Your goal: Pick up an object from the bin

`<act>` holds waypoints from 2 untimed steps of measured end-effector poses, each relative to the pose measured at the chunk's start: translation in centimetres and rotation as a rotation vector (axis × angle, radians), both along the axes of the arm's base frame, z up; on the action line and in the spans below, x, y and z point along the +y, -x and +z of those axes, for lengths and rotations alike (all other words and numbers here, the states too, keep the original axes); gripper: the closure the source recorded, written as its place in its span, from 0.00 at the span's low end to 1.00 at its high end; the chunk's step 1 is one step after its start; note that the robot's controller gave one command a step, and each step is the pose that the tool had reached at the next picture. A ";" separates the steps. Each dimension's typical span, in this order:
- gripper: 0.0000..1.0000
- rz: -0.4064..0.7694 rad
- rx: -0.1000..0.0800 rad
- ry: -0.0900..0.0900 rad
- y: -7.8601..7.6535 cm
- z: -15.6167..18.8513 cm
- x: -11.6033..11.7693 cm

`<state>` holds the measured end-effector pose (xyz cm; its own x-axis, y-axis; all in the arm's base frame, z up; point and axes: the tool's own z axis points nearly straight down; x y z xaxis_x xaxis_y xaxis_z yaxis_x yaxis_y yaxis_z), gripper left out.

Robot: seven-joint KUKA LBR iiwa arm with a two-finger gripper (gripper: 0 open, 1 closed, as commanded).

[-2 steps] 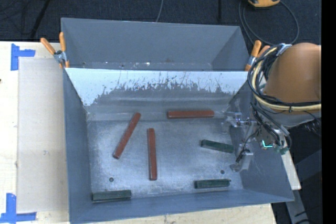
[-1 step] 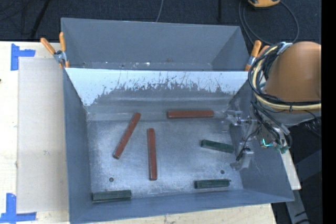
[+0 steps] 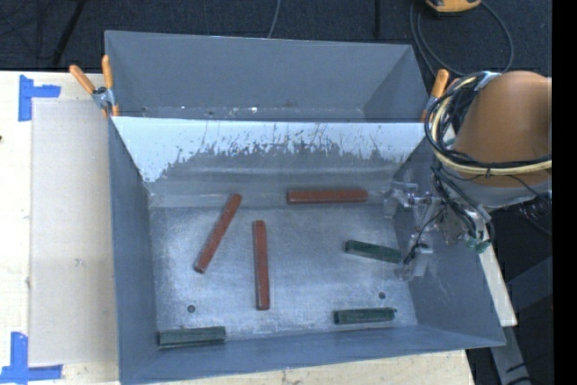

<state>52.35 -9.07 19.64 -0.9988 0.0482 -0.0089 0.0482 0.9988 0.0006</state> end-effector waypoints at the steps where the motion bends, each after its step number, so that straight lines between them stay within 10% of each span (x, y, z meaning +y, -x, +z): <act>1: 1.00 -0.140 0.009 -0.001 -5.0 -12.7 2.3; 2: 1.00 -0.140 0.009 -0.001 -5.0 -12.6 2.3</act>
Offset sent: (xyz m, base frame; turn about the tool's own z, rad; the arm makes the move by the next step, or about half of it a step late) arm 0.0000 0.0000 0.0000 0.0000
